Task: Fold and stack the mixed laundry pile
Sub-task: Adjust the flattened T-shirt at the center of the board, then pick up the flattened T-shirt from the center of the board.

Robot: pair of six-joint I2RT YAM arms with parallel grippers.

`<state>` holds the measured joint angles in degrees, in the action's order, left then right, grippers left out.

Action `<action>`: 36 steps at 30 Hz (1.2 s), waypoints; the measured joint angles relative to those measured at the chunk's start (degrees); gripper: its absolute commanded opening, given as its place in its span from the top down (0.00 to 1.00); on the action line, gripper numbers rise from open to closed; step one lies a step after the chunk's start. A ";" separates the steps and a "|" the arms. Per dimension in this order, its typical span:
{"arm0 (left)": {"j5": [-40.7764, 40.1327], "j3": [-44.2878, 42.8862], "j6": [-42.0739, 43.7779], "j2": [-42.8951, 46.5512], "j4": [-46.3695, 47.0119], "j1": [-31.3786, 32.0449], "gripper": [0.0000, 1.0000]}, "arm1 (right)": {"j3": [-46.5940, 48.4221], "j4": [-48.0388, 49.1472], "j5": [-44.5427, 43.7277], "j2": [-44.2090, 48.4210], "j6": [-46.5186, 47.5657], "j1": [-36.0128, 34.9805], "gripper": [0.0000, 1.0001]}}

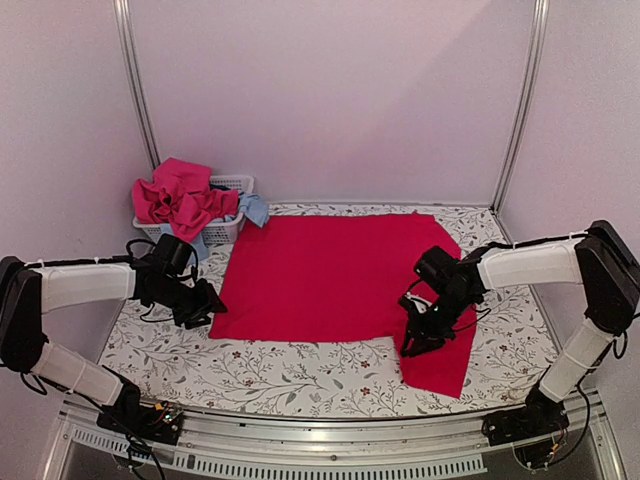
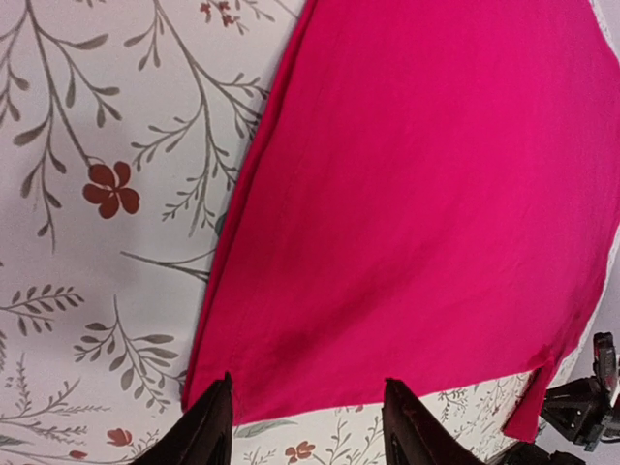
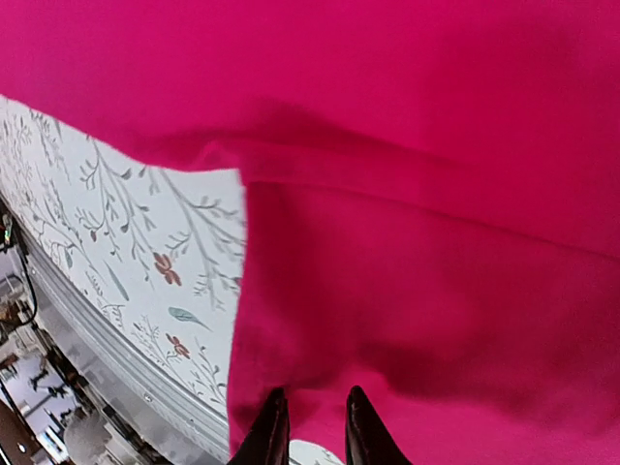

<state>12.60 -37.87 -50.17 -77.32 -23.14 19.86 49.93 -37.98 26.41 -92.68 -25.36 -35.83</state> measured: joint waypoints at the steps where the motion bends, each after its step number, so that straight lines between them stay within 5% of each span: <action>1: 0.00 0.07 0.00 0.00 0.00 0.00 0.48 | 1.62 0.28 0.79 -1.64 0.83 -2.10 0.76; 4: -0.07 0.17 0.07 0.15 -0.17 0.00 0.48 | 4.11 0.83 2.91 -4.26 2.84 -6.54 0.63; 7: -0.20 0.24 0.15 0.87 -0.31 0.00 0.48 | 2.05 -0.50 2.84 -1.11 3.17 -7.41 0.62; 13: 0.09 0.90 -0.24 1.77 0.00 0.00 0.48 | -5.92 -6.19 -1.09 18.88 -5.57 0.76 0.67; 19: 0.20 1.68 -0.87 1.77 -0.04 0.00 0.48 | -13.18 -10.16 -7.32 28.11 -15.06 8.26 0.65; 36: -1.53 1.60 -0.92 1.51 -0.26 -0.04 0.48 | -11.96 -8.81 -20.37 15.96 -17.09 16.04 0.67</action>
<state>11.07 -36.27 -51.09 -75.81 -23.40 19.81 37.98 -46.78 6.04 -76.73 -42.46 -19.79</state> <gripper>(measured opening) 0.521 0.335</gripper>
